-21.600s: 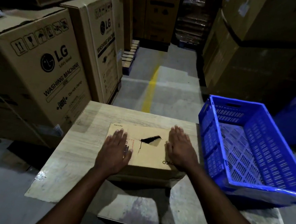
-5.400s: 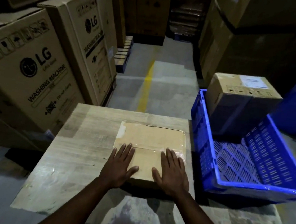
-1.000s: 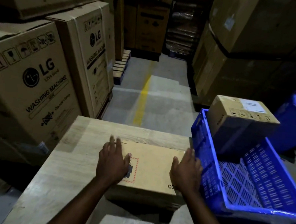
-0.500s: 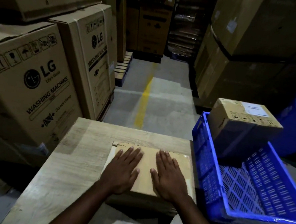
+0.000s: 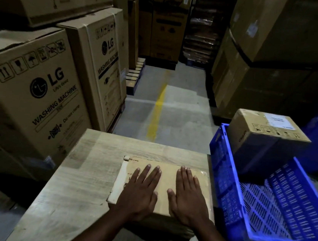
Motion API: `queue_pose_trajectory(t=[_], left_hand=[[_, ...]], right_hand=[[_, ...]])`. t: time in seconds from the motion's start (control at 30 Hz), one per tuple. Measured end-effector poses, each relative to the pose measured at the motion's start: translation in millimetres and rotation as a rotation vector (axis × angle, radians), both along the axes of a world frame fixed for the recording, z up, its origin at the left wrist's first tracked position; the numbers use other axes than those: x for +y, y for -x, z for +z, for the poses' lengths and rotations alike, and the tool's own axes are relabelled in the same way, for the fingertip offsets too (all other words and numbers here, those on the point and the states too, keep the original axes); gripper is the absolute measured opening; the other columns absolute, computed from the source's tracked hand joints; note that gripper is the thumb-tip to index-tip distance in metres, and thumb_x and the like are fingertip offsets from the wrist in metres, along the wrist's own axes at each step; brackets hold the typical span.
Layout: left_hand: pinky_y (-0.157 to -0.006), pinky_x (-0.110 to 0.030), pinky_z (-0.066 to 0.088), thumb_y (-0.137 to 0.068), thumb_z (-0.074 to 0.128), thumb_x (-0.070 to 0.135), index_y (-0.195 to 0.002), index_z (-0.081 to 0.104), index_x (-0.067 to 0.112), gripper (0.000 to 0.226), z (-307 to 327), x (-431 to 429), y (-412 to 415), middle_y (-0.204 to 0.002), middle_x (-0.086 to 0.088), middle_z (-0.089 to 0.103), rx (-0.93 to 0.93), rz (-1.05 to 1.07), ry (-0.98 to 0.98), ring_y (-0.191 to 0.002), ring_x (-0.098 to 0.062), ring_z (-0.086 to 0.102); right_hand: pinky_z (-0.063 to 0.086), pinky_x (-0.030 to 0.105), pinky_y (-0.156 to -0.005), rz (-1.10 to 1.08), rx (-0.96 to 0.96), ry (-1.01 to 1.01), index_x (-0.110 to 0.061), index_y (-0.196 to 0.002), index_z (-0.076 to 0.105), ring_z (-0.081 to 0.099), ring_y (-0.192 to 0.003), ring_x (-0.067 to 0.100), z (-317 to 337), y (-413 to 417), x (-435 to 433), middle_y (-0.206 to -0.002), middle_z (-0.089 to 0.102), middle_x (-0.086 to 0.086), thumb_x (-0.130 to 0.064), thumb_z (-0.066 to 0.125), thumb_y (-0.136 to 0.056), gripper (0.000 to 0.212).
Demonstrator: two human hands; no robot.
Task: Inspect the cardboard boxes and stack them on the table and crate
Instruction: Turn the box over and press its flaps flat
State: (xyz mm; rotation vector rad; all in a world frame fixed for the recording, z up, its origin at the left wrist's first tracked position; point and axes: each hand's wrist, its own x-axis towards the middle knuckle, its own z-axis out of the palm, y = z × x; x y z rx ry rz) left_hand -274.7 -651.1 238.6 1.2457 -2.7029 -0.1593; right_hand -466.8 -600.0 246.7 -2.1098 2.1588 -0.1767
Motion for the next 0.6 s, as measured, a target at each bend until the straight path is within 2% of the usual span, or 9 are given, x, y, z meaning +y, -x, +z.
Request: queue_pose_trajectory(t=[0.1,0.17,0.23,0.43,0.6], left_hand=[[-0.115,-0.045,0.010,-0.095,0.035,0.038,-0.155,0.025,0.017,0.065,-0.6,-4.7,-4.3,-0.163,0.001,0.017,-0.011,-0.014,0.010,-0.151,-0.022,0.010],[-0.117,-0.043,0.006,-0.096,0.032,0.038,-0.156,0.020,0.018,0.065,-2.8,-4.8,-6.4,-0.164,0.001,0.011,0.005,-0.025,-0.014,-0.152,-0.020,0.005],[-0.117,-0.041,0.005,-0.096,0.032,0.037,-0.156,0.019,0.016,0.066,-3.5,-4.1,-3.9,-0.164,0.000,0.010,0.022,-0.030,-0.010,-0.152,-0.019,0.005],[-0.117,-0.041,0.011,-0.092,0.037,0.035,-0.154,0.029,0.013,0.066,-2.2,-4.5,0.2,-0.162,-0.002,0.021,0.026,-0.038,-0.003,-0.151,-0.018,0.014],[-0.117,-0.041,0.010,-0.095,0.035,0.038,-0.155,0.025,0.013,0.066,-3.9,-7.6,-3.1,-0.163,-0.002,0.017,0.033,-0.077,0.003,-0.151,-0.019,0.012]], right_hand=[[-0.005,0.036,-0.120,0.001,-0.004,0.009,-0.007,-0.157,0.010,-0.006,-0.152,0.021,1.7,3.2,-1.7,-0.164,-0.001,0.008,-0.056,0.015,-0.096,0.078],[-0.010,0.034,-0.120,0.039,-0.017,-0.020,-0.011,-0.157,-0.002,-0.017,-0.150,0.017,2.8,5.6,0.0,-0.162,-0.014,0.003,-0.058,0.008,-0.094,0.079],[-0.011,0.033,-0.120,0.098,-0.031,-0.025,-0.017,-0.156,-0.007,-0.020,-0.149,0.012,2.5,7.1,1.2,-0.160,-0.019,-0.003,-0.057,0.007,-0.096,0.073],[-0.004,0.035,-0.121,0.128,0.004,-0.016,-0.017,-0.158,0.004,-0.012,-0.151,0.011,1.2,5.1,0.6,-0.164,-0.006,-0.002,-0.050,0.016,-0.100,0.068],[-0.008,0.033,-0.121,0.145,-0.010,-0.034,-0.020,-0.157,-0.001,-0.015,-0.150,0.008,7.5,4.9,0.1,-0.163,-0.011,-0.004,-0.051,0.016,-0.101,0.067]])
